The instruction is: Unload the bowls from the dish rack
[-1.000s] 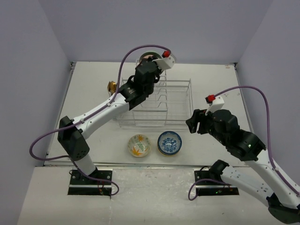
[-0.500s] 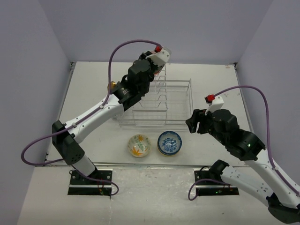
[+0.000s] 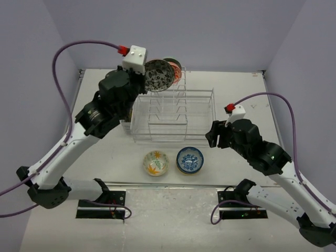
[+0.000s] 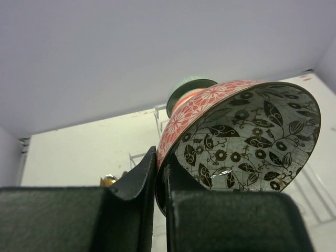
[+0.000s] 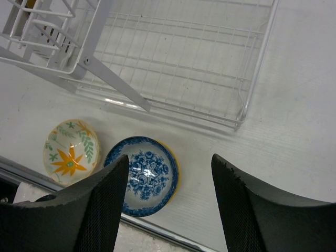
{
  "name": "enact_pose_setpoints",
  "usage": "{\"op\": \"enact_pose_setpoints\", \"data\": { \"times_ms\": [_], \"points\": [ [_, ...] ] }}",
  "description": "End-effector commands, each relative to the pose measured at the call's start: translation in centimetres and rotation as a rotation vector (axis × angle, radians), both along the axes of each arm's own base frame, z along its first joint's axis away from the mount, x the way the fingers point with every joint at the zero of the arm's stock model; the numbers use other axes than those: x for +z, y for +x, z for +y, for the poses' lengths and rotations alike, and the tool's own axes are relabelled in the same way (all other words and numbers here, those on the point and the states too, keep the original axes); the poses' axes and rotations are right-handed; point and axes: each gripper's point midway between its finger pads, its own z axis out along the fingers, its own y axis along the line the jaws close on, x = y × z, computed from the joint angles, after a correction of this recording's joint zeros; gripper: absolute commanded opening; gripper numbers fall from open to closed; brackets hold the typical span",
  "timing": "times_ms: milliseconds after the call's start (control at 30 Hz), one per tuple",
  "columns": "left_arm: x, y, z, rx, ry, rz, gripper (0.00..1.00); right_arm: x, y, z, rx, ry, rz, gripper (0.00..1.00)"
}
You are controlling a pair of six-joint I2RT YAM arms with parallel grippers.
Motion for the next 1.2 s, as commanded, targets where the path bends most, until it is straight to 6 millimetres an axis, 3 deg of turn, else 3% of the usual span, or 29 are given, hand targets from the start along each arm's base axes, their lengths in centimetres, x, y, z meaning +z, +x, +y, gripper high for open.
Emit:
{"op": "enact_pose_setpoints", "data": {
  "times_ms": [0,33,100,133,200,233,267,333,433,467,700,1167],
  "points": [
    [-0.5,-3.8,0.4,-0.089,-0.196,0.101,0.0,3.2,0.6,0.3,-0.001,0.052,-0.083,0.65],
    [-3.0,-4.4,0.4,-0.104,-0.16,0.169,0.0,3.4,0.5,0.2,-0.002,0.056,-0.09,0.65],
    [-4.4,-7.0,0.1,-0.204,-0.202,0.23,0.0,3.5,0.4,0.1,0.006,0.051,-0.098,0.66],
    [-7.7,-7.9,-0.3,-0.244,-0.163,0.304,0.0,3.6,0.3,-0.1,0.012,0.049,-0.107,0.66],
    [-9.4,-10.6,-0.5,-0.334,-0.183,0.381,0.0,3.4,0.2,-0.2,0.017,0.042,-0.108,0.66],
    [-12.0,-12.1,-0.8,-0.374,-0.171,0.477,0.0,3.4,0.1,-0.3,0.015,0.041,-0.112,0.66],
    [-12.6,-13.2,-0.4,-0.398,-0.178,0.5,0.0,3.5,0.1,-0.3,0.016,0.044,-0.115,0.67],
    [-15.5,-14.7,0.3,-0.384,-0.168,0.601,0.0,3.4,0.0,-0.3,0.02,0.046,-0.114,0.67],
    [-18.0,-15.9,1.6,-0.342,-0.172,0.661,0.0,3.4,-0.2,-0.1,0.035,0.057,-0.115,0.67],
    [-20.0,-16.5,1.8,-0.338,-0.159,0.704,0.0,3.3,-0.2,0.0,0.037,0.061,-0.114,0.67],
    [-27.0,-16.3,1.9,-0.231,-0.132,0.84,0.0,2.7,-0.5,0.4,0.064,0.06,-0.1,0.67],
    [-34.7,-15.6,-0.5,-0.217,-0.138,0.965,0.0,2.3,-1.0,1.0,0.108,0.076,-0.095,0.67]
  ]
}}
